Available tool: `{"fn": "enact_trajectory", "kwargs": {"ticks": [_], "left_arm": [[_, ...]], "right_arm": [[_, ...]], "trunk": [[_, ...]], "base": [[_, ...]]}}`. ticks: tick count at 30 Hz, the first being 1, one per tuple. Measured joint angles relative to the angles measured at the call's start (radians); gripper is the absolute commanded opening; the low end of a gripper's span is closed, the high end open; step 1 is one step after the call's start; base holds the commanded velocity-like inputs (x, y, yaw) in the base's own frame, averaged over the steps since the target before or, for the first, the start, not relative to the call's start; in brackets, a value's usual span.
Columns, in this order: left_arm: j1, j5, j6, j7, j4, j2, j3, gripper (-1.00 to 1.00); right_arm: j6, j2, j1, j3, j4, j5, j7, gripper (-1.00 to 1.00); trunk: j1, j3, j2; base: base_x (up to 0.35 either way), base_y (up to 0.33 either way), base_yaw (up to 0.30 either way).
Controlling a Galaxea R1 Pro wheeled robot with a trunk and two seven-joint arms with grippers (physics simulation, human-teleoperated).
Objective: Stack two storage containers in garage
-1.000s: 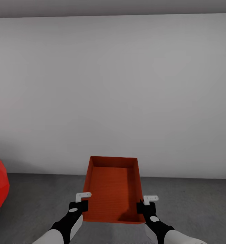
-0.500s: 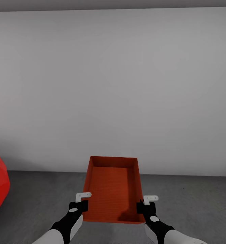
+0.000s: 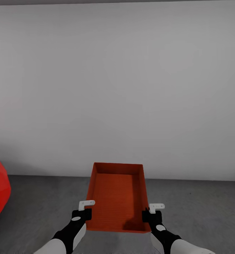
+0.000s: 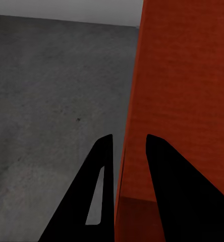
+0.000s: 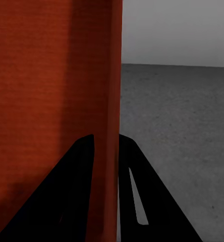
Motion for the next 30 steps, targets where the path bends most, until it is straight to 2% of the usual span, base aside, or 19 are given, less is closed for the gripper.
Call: {"fn": "enact_trajectory", "kwargs": {"ticks": [30], "left_arm": [[0.001,0.000,0.000,0.000,-0.001,0.000,0.000,-1.00]], "right_arm": [[0.000,0.000,0.000,0.000,0.000,0.000,0.000,-1.00]], "trunk": [[0.000,-0.048,0.000]], "base": [[0.000,0.000,0.000]]}}
